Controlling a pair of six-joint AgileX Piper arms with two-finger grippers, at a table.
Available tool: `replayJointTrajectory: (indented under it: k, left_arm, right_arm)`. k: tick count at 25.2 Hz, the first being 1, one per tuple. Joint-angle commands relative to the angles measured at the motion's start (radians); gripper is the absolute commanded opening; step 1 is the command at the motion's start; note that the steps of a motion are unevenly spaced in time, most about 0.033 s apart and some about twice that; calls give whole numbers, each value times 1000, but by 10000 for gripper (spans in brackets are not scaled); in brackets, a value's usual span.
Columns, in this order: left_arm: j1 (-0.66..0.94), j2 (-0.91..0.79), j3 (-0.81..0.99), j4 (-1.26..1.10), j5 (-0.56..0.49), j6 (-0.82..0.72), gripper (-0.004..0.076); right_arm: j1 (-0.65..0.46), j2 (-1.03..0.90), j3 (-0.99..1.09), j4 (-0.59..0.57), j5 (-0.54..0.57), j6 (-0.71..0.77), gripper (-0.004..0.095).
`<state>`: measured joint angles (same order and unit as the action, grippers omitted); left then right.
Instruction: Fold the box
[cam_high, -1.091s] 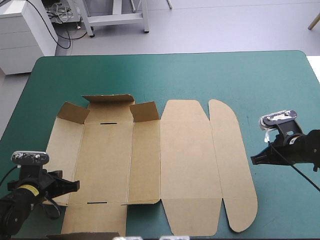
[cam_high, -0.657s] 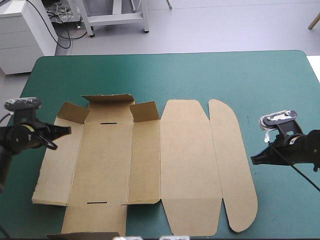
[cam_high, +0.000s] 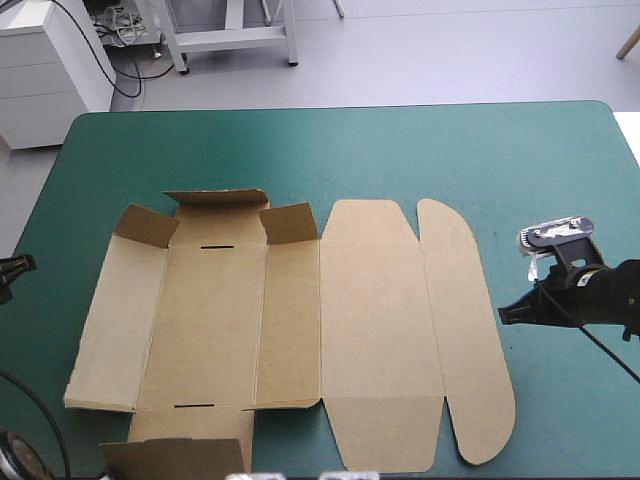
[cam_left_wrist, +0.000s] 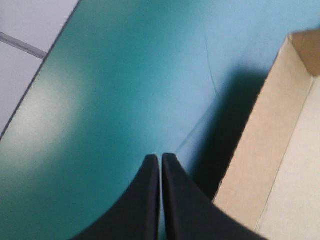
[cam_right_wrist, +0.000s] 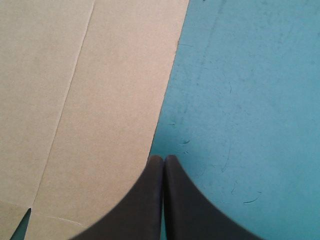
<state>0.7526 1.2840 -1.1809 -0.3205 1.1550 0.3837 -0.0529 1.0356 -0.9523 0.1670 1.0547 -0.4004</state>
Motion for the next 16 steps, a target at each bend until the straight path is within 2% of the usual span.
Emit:
replayJointTrajectory:
  k: [1, 4, 5, 10, 12, 14, 16]
  left_arm:
    - [3, -13, -30, -45, 59, 103, -8]
    - [3, 2, -17, -41, 117, 103, 7]
    - [3, 4, 0, -38, 119, 103, 46]
    - [3, 4, 109, -37, 112, 105, 468]
    - [3, 4, 132, -45, 92, 105, 592]
    - [3, 4, 139, -71, 92, 117, 649]
    - [3, 4, 139, -96, 97, 147, 642]
  right_arm:
    - [-3, -16, -24, 21, -38, -1, -21]
    - [-3, -16, -24, 21, -41, -1, -21]
    - [-3, -16, -24, 21, -41, -1, -21]
    - [-3, -16, -24, 21, -41, -1, -21]
    - [-3, -16, -24, 21, -41, -1, -21]
    - [-3, -16, -24, 21, -41, -1, -21]
    - [-3, -16, -24, 21, -41, -1, -21]
